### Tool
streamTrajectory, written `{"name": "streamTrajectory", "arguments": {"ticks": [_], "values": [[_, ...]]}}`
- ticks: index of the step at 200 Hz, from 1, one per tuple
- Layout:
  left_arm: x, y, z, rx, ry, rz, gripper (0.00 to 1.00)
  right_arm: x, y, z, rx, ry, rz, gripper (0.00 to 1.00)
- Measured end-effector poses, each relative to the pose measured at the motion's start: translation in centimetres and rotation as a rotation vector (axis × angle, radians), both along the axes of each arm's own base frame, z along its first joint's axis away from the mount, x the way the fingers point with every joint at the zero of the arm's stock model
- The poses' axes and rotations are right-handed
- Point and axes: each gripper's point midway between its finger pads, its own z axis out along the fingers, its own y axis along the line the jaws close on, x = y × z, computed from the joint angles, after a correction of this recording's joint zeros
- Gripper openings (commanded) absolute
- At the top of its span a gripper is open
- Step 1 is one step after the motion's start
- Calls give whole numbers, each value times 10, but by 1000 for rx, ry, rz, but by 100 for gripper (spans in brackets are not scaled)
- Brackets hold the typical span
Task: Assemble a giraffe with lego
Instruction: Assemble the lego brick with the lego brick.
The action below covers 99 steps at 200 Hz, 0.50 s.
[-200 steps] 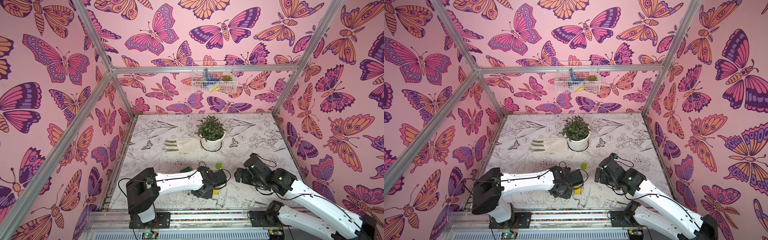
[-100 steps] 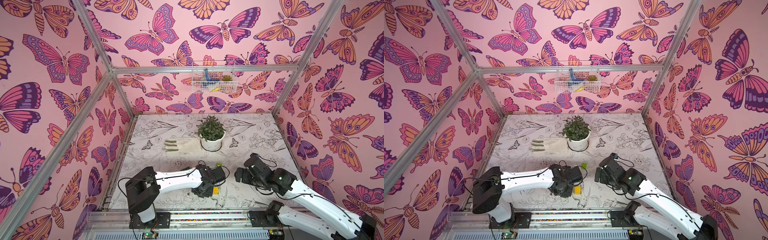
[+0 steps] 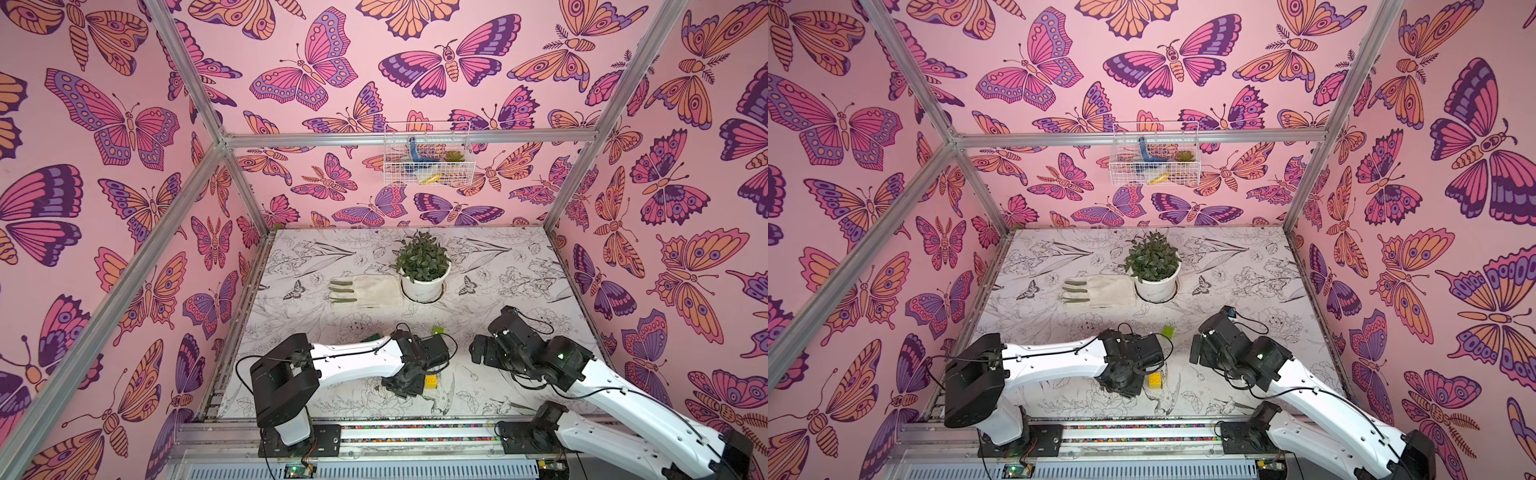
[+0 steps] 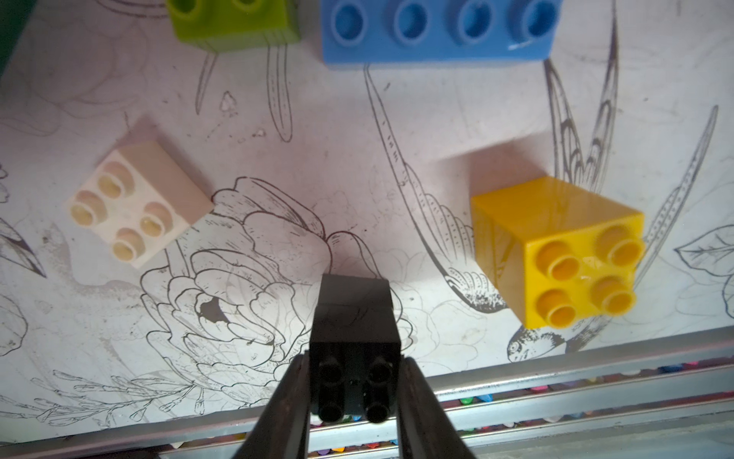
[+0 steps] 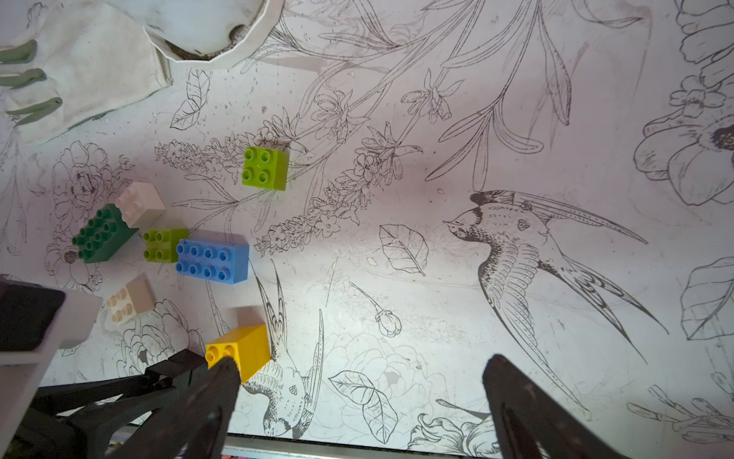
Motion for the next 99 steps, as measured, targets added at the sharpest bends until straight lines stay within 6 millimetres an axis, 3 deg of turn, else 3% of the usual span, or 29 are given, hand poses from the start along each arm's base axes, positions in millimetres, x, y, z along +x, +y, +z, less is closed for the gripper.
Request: {"name": "streamTrajectory", "arguments": {"ticks": [99], "values": [[-4,2,-4,-59,-7,-105,27,1,-2,1,2,-3,-12,99]]}}
